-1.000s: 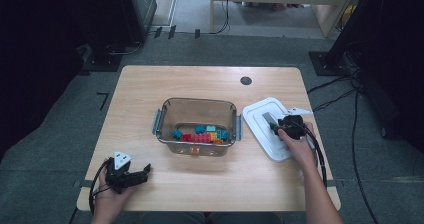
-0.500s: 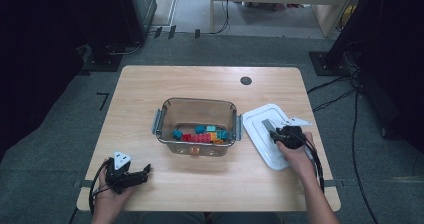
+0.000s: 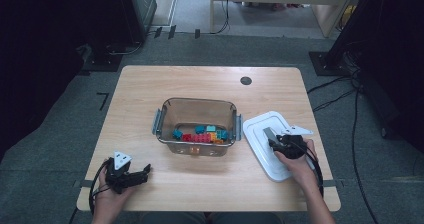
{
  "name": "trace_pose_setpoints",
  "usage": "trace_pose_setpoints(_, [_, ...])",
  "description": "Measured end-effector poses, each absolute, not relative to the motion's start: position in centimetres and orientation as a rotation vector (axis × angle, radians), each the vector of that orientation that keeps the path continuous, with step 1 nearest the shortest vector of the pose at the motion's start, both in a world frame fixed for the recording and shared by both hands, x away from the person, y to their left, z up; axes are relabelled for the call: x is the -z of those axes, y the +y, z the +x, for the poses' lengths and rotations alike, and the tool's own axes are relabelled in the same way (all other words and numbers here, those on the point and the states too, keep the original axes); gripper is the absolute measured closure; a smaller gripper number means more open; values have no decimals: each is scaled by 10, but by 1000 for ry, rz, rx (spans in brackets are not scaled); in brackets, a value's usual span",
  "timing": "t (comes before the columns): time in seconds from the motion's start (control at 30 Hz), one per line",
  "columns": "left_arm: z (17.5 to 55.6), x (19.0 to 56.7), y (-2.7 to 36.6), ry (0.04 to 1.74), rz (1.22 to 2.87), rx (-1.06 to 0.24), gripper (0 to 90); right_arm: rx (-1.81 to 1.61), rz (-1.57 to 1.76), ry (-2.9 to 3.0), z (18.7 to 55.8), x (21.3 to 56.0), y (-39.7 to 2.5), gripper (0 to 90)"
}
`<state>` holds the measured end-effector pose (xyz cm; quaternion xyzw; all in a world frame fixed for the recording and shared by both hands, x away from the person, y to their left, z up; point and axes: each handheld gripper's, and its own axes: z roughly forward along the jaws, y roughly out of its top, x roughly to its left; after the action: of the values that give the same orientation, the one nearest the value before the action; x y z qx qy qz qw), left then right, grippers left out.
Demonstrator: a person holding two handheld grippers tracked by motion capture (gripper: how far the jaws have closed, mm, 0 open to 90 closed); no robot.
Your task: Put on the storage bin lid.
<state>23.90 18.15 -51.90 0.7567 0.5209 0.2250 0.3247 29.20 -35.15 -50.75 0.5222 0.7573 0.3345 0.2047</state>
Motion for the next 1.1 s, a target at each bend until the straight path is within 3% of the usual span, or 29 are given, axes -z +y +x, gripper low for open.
trace_pose_setpoints(0.03, [239, 519, 181, 1366, 1984, -591, 100, -927, 1449, 2106, 291, 508, -350, 670])
trace_pose_setpoints(0.1, [239, 519, 181, 1366, 1984, -591, 100, -945, 1462, 2099, 290, 508, -352, 676])
trace_pose_setpoints(0.33, [239, 519, 181, 1367, 1983, -591, 100, -1010, 1518, 2073, 290, 505, -360, 682])
trace_pose_setpoints(0.73, [239, 519, 181, 1367, 1982, -591, 100, -1084, 1532, 1989, 295, 465, -384, 682])
trace_pose_setpoints(1.1, [239, 519, 181, 1367, 1982, -591, 100, -1185, 1378, 2028, 301, 417, -366, 682])
